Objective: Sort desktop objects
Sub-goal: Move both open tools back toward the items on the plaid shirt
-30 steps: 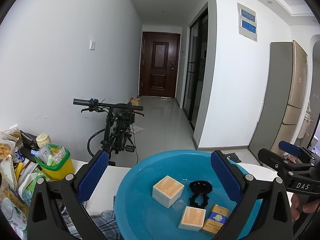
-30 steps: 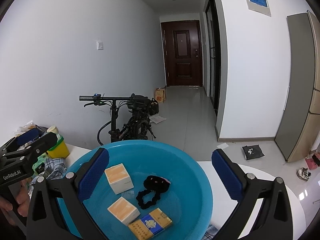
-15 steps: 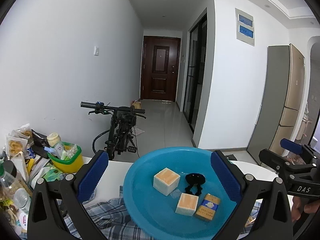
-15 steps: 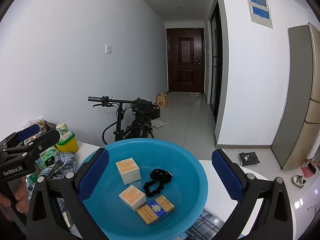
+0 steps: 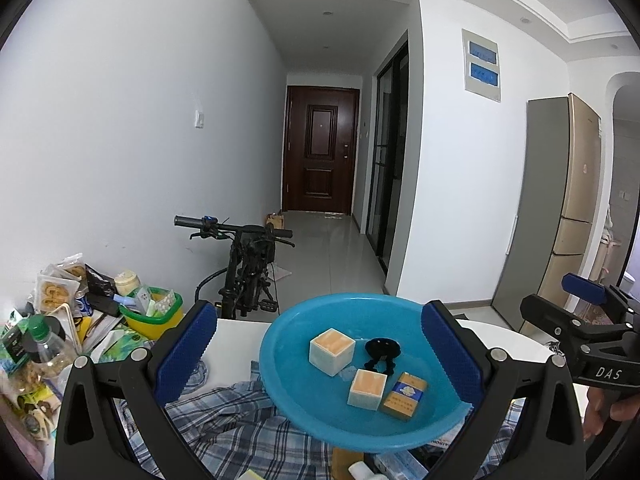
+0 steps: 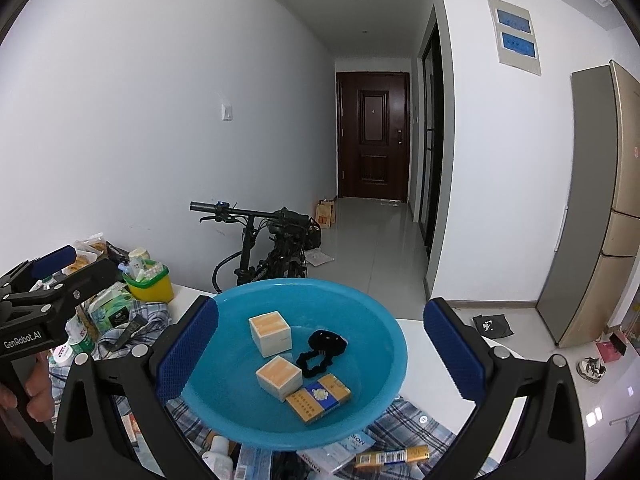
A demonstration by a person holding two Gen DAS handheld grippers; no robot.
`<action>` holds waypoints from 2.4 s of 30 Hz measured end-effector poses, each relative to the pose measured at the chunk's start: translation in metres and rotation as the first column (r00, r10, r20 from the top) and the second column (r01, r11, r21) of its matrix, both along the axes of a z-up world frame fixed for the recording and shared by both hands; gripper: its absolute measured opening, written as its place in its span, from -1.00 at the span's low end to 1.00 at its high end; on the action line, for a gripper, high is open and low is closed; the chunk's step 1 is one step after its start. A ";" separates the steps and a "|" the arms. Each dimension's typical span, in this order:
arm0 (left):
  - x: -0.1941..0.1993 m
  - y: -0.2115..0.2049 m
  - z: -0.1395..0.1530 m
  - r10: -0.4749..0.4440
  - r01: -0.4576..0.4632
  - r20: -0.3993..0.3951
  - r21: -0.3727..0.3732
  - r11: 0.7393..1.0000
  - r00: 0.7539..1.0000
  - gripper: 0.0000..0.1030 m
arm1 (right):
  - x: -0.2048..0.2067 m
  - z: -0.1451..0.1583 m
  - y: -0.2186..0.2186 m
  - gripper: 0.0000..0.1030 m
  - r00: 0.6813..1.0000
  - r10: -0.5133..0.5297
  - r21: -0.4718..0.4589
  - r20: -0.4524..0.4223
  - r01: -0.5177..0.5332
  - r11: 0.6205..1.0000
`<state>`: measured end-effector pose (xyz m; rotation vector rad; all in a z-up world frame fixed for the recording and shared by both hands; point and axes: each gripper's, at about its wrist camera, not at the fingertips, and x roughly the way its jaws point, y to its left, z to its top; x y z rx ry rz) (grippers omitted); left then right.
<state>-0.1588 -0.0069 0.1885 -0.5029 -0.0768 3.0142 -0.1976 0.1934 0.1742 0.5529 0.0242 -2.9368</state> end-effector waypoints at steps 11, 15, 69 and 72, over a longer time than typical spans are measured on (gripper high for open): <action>0.043 0.002 0.012 -0.015 0.015 -0.031 -0.003 1.000 0.999 1.00 | 0.041 0.013 0.002 0.99 0.999 0.001 0.006 -0.042 -0.001 1.000; 0.053 0.005 0.016 -0.020 0.019 -0.044 -0.010 1.000 0.999 1.00 | 0.048 0.014 0.004 0.99 0.999 -0.003 0.001 -0.044 0.003 1.000; 0.033 -0.003 -0.145 -0.007 0.010 0.361 -0.007 1.000 0.933 1.00 | 0.046 -0.130 0.003 0.99 0.938 0.006 -0.017 0.346 -0.001 1.000; 0.034 -0.004 -0.156 -0.005 0.008 0.384 -0.008 1.000 0.923 1.00 | 0.048 -0.142 0.002 0.99 0.929 0.004 -0.005 0.371 -0.002 1.000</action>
